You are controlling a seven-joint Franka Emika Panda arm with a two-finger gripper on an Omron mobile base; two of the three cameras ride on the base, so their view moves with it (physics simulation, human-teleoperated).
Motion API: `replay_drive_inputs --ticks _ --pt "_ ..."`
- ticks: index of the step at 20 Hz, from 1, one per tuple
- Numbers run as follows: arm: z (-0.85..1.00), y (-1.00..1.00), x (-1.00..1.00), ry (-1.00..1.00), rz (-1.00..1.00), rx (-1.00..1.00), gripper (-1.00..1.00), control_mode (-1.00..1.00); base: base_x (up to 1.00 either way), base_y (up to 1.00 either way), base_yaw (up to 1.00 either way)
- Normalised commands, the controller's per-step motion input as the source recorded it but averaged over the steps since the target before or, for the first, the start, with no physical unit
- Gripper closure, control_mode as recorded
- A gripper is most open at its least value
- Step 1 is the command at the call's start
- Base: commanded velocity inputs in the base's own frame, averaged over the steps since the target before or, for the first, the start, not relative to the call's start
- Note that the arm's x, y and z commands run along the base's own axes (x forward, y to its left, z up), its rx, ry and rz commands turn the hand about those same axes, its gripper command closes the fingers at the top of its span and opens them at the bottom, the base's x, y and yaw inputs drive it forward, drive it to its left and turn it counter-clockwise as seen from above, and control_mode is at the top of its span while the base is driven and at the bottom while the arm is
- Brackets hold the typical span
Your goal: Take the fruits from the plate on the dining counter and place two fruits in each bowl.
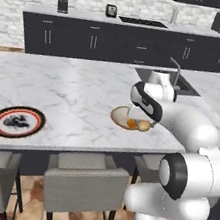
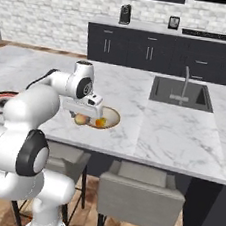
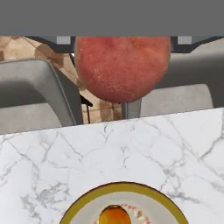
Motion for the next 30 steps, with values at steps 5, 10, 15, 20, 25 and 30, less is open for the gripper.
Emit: replay_drive_inputs --ticks 5,10,15,20,25,30 --pt "0.00 0.00 0.00 0.00 0.00 0.00 1.00 1.00 0.51 -0.15 0.00" --pt "0.00 -0.02 0.78 0.00 0.00 0.03 1.00 -1.00 0.16 -0.03 0.00" --pt "-0.10 -0.04 0.98 0.00 0.00 0.03 1.00 -1.00 0.00 0.00 0.00" --pt "-0.48 0.00 0.68 0.00 0.00 0.00 1.00 -1.00 0.00 0.00 0.00" --pt "-0.61 0.00 0.47 0.00 0.00 0.00 1.00 -1.00 0.00 0.00 0.00" --pt "-0.48 0.00 0.25 0.00 0.00 0.00 1.00 -1.00 0.00 0.00 0.00"
